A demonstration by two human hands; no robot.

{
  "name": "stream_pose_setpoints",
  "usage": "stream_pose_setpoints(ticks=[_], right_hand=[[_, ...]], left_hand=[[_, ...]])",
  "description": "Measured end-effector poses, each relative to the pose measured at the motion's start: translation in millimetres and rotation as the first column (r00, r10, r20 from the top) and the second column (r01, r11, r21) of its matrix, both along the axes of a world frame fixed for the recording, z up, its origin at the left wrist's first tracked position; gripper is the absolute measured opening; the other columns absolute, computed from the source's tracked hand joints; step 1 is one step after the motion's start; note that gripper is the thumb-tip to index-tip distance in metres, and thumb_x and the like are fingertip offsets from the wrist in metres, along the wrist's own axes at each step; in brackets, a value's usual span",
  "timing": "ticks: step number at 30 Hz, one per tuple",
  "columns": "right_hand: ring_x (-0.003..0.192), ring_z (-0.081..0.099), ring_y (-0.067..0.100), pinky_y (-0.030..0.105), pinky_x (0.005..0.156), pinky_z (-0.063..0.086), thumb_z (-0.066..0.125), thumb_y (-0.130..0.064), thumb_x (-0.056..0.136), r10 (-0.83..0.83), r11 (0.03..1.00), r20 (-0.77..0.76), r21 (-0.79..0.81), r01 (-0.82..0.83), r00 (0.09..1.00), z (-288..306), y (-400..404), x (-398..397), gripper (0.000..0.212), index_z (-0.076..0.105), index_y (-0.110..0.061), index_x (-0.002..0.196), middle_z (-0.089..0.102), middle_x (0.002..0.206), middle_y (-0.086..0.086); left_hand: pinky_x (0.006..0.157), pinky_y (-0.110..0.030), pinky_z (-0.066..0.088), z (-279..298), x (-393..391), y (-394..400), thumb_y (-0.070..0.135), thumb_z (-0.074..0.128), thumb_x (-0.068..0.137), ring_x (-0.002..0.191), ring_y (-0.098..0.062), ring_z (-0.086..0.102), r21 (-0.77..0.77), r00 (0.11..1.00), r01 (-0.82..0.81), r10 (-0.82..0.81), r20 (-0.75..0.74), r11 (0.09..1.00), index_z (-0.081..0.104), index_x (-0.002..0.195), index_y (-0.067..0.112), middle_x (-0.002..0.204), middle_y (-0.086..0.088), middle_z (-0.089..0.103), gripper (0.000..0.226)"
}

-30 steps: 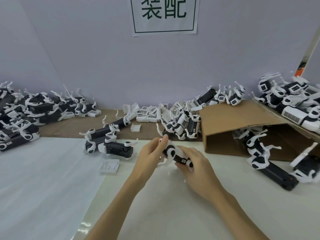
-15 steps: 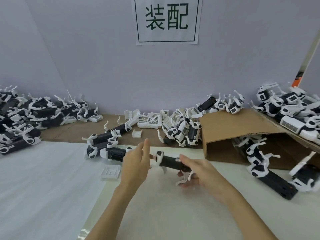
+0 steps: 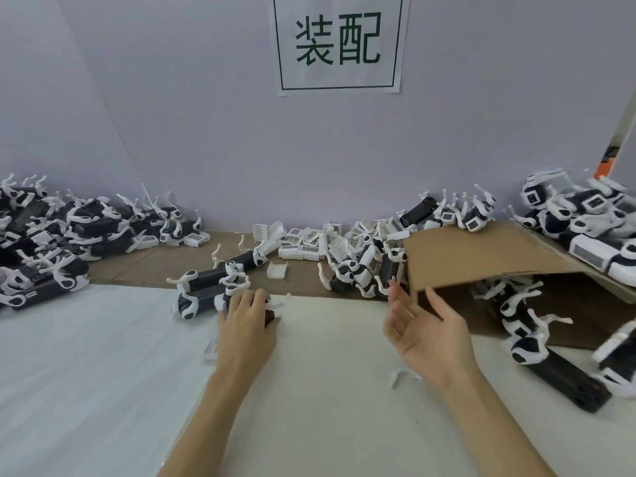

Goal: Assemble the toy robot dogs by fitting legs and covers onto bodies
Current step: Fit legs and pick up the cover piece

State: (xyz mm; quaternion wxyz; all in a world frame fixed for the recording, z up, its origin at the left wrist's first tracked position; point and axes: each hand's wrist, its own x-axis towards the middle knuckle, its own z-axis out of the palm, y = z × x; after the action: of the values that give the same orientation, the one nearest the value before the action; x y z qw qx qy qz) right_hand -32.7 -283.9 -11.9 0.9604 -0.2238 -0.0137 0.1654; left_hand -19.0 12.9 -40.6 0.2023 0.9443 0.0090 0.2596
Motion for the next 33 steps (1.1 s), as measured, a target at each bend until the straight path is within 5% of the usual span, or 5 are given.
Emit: stream_pose_setpoints(ticks=[6,11,14,25,33], right_hand=[[0.080,0.070,0.020,0.025,0.065,0.060,0.062,-0.030,0.095,-0.122,0.983,-0.087,-0.152,0.108,0.989,-3,9,-4,0.048,0.065,-0.004,0.134,0.070,0.104,0.010],[0.109,0.073,0.036,0.041,0.089,0.061,0.070,-0.041,0.096,-0.087,0.905,-0.077,-0.422,0.046,0.993,-5,32,-10,0.049,0.064,-0.007,0.130,0.071,0.124,0.026],[0.117,0.070,0.035,0.042,0.095,0.058,0.068,-0.053,0.093,0.016,0.885,0.023,-0.465,-0.004,1.000,-3,41,-15,0.055,0.069,-0.012,0.131,0.069,0.128,0.026],[0.089,0.077,0.033,0.032,0.074,0.061,0.073,-0.067,0.076,-0.158,0.647,0.214,-0.715,0.265,0.964,-8,47,-16,0.062,0.078,-0.013,0.107,0.078,0.095,0.020],[0.057,0.066,0.024,0.027,0.046,0.046,0.066,-0.074,0.077,-0.064,0.497,0.332,-0.808,0.318,0.941,-6,41,-18,0.063,0.067,-0.025,0.118,0.075,0.083,0.003]], left_hand=[[0.084,-0.030,0.051,23,-14,-31,0.017,0.080,0.094,0.106,-0.017,0.062,-0.530,0.952,0.300,-0.209,0.224,0.793,0.065,0.111,0.019,0.106,0.006,0.070,0.023],[0.097,-0.058,0.060,31,-28,-59,0.026,0.069,0.100,0.121,-0.037,0.069,-0.906,0.793,0.422,-0.482,0.373,-0.007,0.067,0.123,0.007,0.124,-0.023,0.071,0.030],[0.099,-0.066,0.056,30,-31,-68,0.031,0.058,0.110,0.133,-0.042,0.063,-0.919,0.720,0.323,-0.572,0.393,-0.225,0.067,0.131,0.005,0.137,-0.030,0.064,0.035],[0.078,-0.036,0.063,24,-25,-66,0.060,0.078,0.087,0.083,-0.033,0.075,-0.968,0.856,0.161,-0.515,0.040,0.192,0.074,0.124,0.011,0.108,-0.011,0.078,0.062],[0.056,-0.030,0.051,23,-24,-58,0.053,0.081,0.086,0.059,-0.028,0.062,-0.972,0.850,0.201,-0.515,0.110,0.125,0.080,0.116,0.027,0.094,0.003,0.076,0.040]])
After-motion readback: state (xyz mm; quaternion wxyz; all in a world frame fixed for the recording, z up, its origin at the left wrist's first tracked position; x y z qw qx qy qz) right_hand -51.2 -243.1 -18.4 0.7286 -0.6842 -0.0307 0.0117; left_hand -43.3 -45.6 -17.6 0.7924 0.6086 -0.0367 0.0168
